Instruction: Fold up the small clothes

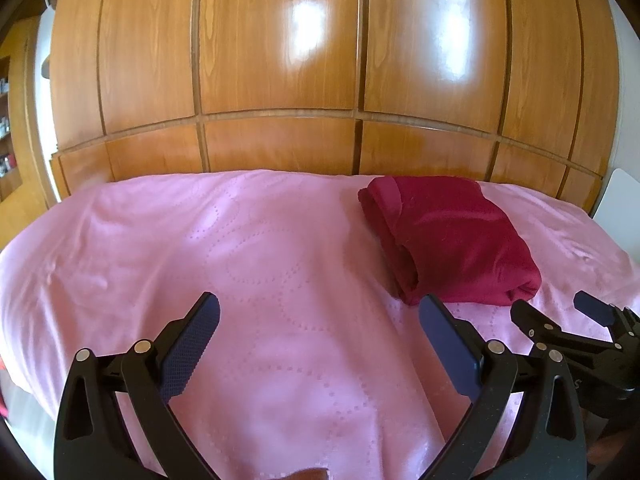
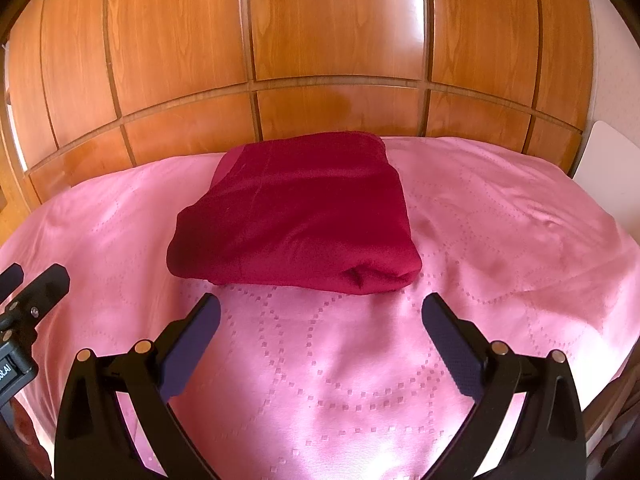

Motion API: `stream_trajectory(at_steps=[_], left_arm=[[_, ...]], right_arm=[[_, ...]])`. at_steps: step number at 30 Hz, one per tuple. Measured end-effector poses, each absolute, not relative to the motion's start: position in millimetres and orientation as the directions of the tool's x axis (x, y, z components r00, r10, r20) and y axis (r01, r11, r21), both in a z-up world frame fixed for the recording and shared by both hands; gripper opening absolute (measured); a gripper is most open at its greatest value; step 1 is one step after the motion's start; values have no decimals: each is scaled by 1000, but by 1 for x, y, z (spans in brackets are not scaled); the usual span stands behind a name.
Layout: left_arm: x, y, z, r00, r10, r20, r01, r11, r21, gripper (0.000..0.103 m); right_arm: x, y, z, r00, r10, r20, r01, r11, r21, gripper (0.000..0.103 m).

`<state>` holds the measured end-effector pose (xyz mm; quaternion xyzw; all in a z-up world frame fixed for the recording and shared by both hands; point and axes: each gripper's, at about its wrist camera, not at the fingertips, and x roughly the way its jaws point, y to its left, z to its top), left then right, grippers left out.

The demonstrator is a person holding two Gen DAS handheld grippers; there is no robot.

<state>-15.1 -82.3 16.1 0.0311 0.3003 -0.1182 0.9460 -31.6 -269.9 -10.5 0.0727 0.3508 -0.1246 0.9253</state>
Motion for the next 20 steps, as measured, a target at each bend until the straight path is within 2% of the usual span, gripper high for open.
stream_trajectory(at_steps=[20], left_arm=[[-4, -82, 10, 770, -180, -612, 217, 976, -15, 99]], right_arm=[[-29, -278, -16, 717, -178, -674, 282, 958, 47, 101]])
